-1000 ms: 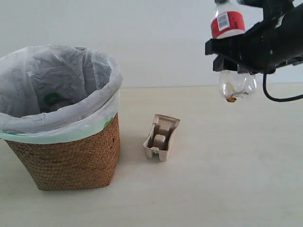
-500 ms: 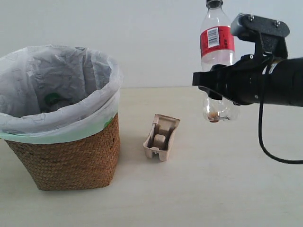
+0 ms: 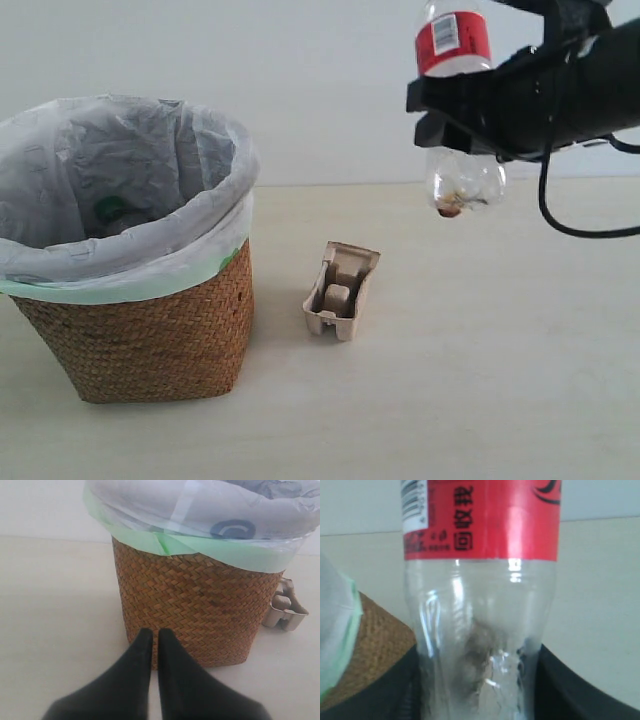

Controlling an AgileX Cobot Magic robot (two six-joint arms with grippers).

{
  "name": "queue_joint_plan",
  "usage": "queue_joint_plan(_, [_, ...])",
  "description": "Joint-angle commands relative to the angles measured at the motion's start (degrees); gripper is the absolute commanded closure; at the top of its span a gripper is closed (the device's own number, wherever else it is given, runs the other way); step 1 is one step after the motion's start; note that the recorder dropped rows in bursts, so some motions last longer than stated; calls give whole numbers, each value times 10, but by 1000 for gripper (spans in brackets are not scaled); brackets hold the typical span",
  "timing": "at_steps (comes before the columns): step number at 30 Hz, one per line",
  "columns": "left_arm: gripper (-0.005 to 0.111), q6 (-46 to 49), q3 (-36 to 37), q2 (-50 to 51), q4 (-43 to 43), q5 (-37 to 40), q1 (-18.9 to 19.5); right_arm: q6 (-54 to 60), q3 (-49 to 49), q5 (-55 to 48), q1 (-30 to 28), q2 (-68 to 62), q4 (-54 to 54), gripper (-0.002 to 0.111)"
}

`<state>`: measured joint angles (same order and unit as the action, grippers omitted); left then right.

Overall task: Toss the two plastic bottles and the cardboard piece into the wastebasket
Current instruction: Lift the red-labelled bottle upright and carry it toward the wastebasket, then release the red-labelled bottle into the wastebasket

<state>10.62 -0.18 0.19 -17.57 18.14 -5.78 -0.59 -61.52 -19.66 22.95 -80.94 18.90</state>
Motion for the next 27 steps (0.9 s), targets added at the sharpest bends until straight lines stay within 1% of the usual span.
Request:
queue_joint_plan(1, [103, -3, 2, -2, -2, -1, 2, 12, -55, -21, 54, 3, 20, 107])
queue_joint_plan(5, [103, -3, 2, -2, -2, -1, 2, 14, -81, -18, 96, 3, 20, 107])
queue_joint_plan(8, [103, -3, 2, -2, -2, -1, 2, 10, -83, -19, 96, 3, 16, 107])
queue_joint_plan(11, [103, -3, 2, -2, -2, -1, 2, -9, -81, -40, 82, 3, -35, 107])
queue_joint_plan(13, [103, -3, 2, -2, -2, -1, 2, -43, -81, -69, 65, 3, -70, 107])
queue_joint_plan(16, [103, -3, 2, -2, -2, -1, 2, -109, -81, -120, 27, 3, -144, 107])
queue_joint_plan(20, [103, -3, 2, -2, -2, -1, 2, -166, -78, -193, -31, 3, -243, 107])
queue_joint_plan(23, [103, -3, 2, -2, -2, -1, 2, -179, -65, -224, -74, 3, -289, 107])
queue_joint_plan(27, [103, -3, 2, -2, -2, -1, 2, -179, -39, -225, -127, 3, -305, 107])
